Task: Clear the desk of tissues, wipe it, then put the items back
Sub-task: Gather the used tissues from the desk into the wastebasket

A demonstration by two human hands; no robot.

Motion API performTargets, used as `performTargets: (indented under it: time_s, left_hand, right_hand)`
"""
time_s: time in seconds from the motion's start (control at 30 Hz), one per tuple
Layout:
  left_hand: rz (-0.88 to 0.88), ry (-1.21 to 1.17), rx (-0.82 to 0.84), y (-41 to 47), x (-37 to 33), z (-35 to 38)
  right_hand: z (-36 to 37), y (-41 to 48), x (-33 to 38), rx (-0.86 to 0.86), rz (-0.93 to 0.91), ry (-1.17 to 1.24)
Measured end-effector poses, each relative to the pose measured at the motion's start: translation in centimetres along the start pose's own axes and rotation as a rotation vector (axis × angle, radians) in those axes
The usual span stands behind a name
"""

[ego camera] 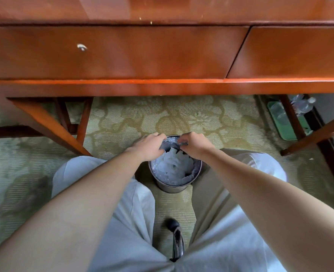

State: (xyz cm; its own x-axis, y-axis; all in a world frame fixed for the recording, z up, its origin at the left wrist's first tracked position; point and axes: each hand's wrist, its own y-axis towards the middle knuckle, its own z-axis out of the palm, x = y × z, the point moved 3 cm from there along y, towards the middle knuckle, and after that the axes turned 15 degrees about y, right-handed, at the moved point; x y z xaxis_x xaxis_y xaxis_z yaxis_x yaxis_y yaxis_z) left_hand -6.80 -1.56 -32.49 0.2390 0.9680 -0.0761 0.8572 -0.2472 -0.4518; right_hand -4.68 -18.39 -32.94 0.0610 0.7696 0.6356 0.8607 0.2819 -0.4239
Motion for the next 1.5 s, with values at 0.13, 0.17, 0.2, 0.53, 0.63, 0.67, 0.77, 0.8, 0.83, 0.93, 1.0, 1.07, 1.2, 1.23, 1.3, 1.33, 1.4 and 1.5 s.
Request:
performTargets:
  time_s: [0.13,0.17,0.2,0.53,0.63,0.67,0.77,0.8,0.83,0.93,1.0,1.07,1.2,1.23,1.3,1.33,1.4,1.5]
  left_hand:
    - [-0.019,0.034,-0.082,-3.0,-0.3,-3.1]
    - [-0.026,0.042,-0.105,-3.8,-0.4,-3.9]
    - [-0.032,0.052,-0.129,-4.6,-0.5,-4.7]
    - [-0.032,0.183,-0.323,-11.1,-1.9,-12.3]
    - [-0.013,0.227,-0.376,-12.4,-2.2,-15.0]
    - [-0.007,0.233,-0.397,-12.7,-2.3,-16.1]
    - [0.013,0.238,-0.462,-13.7,-2.8,-19.6]
    - [0.020,0.246,-0.474,-14.0,-3.0,-20.7]
    - [0.028,0.257,-0.487,-14.1,-3.1,-21.7]
    - [0.043,0.266,-0.528,-14.2,-3.1,-24.6]
    - [0.040,0.267,-0.564,-13.7,-3.0,-26.6]
    - [0.030,0.264,-0.592,-12.9,-2.7,-28.5]
    - [-0.002,0.249,-0.618,-10.3,-1.5,-32.3]
    - [-0.009,0.246,-0.624,-9.5,-1.1,-33.1]
    - [-0.023,0.235,-0.639,-7.6,-0.2,-34.9]
    - [-0.030,0.227,-0.644,-6.7,0.2,-35.8]
    - [-0.045,0.222,-0.650,-4.4,1.3,-37.6]
    - [-0.080,0.212,-0.640,-0.6,3.1,-39.8]
  right_hand:
    - [-2.1,-2.6,2.9,-0.059,-0.090,-0.062]
    - [-2.6,-3.2,3.6,-0.074,-0.109,-0.070]
    - [-3.1,-3.8,4.3,-0.088,-0.124,-0.072]
    - [-8.7,-10.0,9.7,-0.266,-0.238,-0.096]
    - [-11.3,-11.6,11.4,-0.324,-0.273,-0.124]
    - [-12.2,-12.0,11.9,-0.344,-0.280,-0.120]
    - [-15.3,-13.1,13.6,-0.395,-0.290,-0.105]
    - [-16.3,-13.3,14.1,-0.409,-0.288,-0.104]
    - [-17.3,-13.5,14.5,-0.425,-0.290,-0.105]
    - [-20.3,-13.7,15.8,-0.470,-0.295,-0.113]
    - [-22.2,-13.3,16.5,-0.495,-0.295,-0.119]
    - [-24.0,-12.6,17.0,-0.510,-0.287,-0.131]
    - [-27.5,-10.4,17.7,-0.517,-0.239,-0.136]
    - [-28.3,-9.7,17.8,-0.523,-0.227,-0.134]
    - [-29.8,-8.1,18.0,-0.533,-0.215,-0.123]
    - [-30.5,-7.3,18.0,-0.533,-0.207,-0.117]
    - [-31.6,-5.3,17.7,-0.533,-0.185,-0.114]
    - [-33.0,-2.1,17.1,-0.528,-0.164,-0.129]
